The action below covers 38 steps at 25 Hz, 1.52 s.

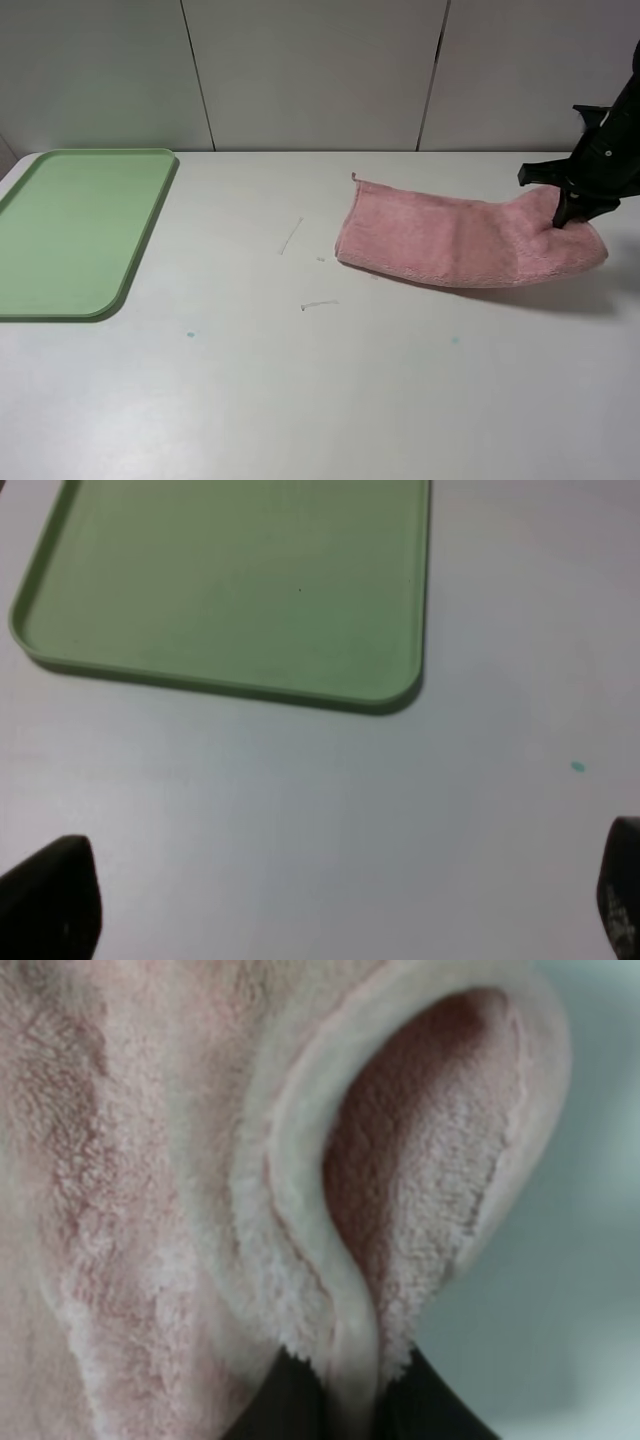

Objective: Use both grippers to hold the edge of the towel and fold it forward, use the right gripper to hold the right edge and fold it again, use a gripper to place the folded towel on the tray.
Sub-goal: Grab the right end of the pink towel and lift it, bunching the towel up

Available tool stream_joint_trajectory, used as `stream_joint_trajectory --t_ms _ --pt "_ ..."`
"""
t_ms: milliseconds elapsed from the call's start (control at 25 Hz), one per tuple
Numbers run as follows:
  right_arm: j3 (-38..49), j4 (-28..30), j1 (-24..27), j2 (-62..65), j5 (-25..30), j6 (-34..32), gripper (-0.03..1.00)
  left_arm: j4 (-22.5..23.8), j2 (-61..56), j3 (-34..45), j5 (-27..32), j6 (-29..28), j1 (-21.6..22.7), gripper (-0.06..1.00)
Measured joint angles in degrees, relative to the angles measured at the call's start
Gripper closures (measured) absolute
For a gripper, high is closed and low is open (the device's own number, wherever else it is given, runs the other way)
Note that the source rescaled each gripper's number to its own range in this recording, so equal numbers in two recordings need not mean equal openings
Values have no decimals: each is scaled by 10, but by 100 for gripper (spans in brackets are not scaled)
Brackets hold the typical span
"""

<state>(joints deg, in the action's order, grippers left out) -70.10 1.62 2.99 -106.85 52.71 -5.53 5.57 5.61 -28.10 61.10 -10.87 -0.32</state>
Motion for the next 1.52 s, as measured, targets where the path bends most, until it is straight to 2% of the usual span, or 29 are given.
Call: stream_joint_trajectory --t_ms 400,760,1520 --pt "12 28 51 42 35 0 91 0 0 0 0 0 0 -5" --pt "12 23 51 69 39 0 91 0 0 0 0 0 0 -5" --pt "12 -74 -58 71 -1 0 91 0 0 0 0 0 0 -5"
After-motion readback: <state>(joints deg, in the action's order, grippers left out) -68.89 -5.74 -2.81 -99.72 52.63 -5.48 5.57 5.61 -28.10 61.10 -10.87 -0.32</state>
